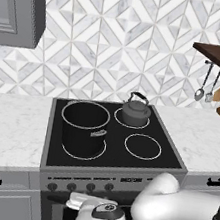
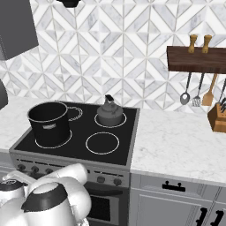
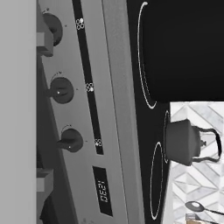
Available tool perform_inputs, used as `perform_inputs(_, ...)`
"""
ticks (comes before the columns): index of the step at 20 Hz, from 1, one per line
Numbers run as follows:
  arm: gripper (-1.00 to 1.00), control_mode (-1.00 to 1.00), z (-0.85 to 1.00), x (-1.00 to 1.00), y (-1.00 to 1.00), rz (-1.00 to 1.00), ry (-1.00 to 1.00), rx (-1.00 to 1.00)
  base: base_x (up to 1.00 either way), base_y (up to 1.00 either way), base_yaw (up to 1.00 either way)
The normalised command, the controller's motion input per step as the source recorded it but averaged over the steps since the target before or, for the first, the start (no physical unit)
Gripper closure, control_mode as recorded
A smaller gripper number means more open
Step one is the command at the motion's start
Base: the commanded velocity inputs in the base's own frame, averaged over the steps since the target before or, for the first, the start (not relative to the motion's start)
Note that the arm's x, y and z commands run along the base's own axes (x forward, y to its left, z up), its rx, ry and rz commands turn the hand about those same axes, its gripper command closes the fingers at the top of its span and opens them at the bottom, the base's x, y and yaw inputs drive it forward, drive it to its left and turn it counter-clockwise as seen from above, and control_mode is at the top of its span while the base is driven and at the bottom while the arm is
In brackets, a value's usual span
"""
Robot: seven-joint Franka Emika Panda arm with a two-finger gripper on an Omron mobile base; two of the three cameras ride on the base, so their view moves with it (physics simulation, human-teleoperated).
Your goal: Pick the kettle from the counter and place it on a stove burner. Then turn the burner on.
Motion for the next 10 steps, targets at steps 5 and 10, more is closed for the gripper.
perform_inputs(5, -1.00, -1.00, -0.07, 0.51, -0.12, 0.00, 0.00, 0.00, 0.00, 0.00, 0.00)
perform_inputs(10, -1.00, -1.00, -0.20, 0.19, -0.29, 0.00, 0.00, 0.00, 0.00, 0.00, 0.00)
